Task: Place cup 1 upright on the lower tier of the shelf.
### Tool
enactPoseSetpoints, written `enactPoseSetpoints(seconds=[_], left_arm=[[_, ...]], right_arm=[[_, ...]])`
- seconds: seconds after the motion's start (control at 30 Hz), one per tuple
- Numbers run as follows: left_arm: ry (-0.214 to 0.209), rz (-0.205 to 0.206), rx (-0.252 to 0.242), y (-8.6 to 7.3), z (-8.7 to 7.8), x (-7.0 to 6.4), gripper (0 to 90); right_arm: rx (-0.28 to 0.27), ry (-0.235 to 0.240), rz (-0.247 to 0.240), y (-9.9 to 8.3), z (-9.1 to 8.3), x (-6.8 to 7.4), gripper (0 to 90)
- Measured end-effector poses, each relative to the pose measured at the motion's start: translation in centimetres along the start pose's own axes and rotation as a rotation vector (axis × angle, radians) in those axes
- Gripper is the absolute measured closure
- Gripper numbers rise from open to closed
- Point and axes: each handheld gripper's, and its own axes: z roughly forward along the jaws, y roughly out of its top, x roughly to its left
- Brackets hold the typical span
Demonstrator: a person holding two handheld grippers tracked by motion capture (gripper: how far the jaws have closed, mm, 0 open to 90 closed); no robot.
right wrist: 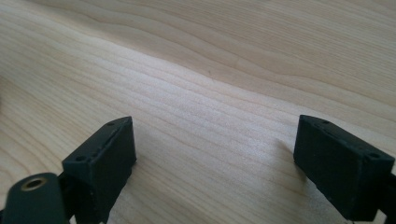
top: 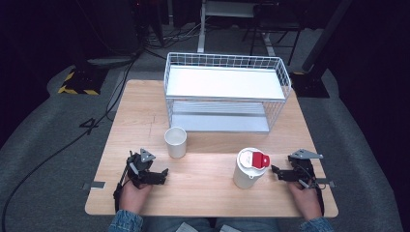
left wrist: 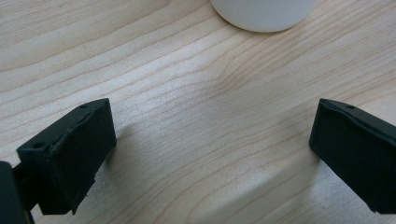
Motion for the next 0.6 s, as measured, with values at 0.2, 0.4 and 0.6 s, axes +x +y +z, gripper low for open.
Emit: enactPoseSetpoints(seconds=[0.2, 0.4, 0.6], left_arm=[[-0.014, 0.017, 0.002, -0.17, -0.17, 0.13, 0.9], [-0.017, 0.026, 0.002, -0.21, -0.21, 0.20, 0.8], [-0.013, 0.015, 0.003, -0.15, -0.13, 0.11, 0.4]], right_arm=[[0.000, 0.013, -0.015, -0.01, -0.01, -0.01, 13.0], [0.002, 0.014, -0.015, -0.01, -0.01, 0.00, 12.9], [0.002, 0.014, -0.015, -0.01, -0.02, 0.00, 12.9]])
